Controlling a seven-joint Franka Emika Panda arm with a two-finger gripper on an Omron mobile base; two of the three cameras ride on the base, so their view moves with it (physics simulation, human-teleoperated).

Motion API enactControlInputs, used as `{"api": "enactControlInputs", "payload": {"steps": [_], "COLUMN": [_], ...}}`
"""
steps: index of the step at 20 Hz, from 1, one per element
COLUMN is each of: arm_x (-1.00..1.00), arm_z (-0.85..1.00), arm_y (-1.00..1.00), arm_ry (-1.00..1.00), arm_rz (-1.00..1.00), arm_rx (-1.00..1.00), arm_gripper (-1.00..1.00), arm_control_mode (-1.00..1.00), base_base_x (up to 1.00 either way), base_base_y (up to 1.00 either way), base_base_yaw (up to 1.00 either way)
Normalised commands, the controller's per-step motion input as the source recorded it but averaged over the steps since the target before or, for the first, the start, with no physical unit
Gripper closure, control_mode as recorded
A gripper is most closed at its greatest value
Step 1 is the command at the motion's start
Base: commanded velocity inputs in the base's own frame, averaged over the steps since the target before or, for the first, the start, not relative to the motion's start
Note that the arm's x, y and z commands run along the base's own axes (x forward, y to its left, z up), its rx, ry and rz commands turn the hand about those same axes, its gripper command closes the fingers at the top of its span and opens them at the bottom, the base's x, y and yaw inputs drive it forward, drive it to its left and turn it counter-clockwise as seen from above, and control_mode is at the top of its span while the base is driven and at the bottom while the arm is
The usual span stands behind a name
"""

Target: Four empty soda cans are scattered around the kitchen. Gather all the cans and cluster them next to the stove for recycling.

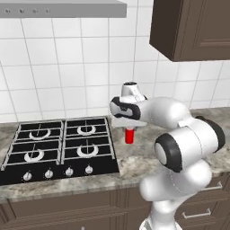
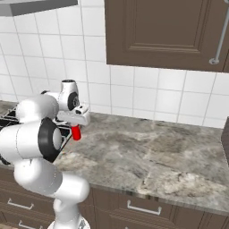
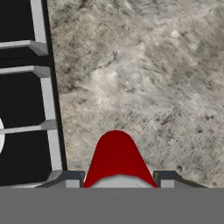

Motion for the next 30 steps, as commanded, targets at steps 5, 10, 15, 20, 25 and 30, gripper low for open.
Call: {"api": "enactControlInputs", "payload": {"steps": [5, 10, 15, 20, 25, 30], "arm_x": [0.66, 0.18, 0.0, 0.0, 0.0, 0.0], "arm_z": [-0.27, -0.44, -0.6, -0.36, -0.18, -0.23], "arm_y": [0.01, 0.0, 0.0, 0.0, 0.17, 0.2], "arm_ry": [0.01, 0.03, 0.03, 0.0, 0.0, 0.0], "arm_rz": [-0.03, -0.01, 0.0, 0.0, 0.0, -0.01], "arm_rx": [0.0, 0.03, 0.08, 0.02, 0.0, 0.0], "arm_gripper": [1.0, 1.0, 1.0, 1.0, 1.0, 1.0], "arm_control_mode": [-1.0, -1.0, -1.0, -1.0, -1.0, -1.0], "base_base_x": [0.0, 0.0, 0.0, 0.0, 0.0, 0.0], "base_base_y": [0.0, 0.0, 0.0, 0.0, 0.0, 0.0], "base_base_yaw": [0.0, 0.0, 0.0, 0.0, 0.0, 0.0]}}
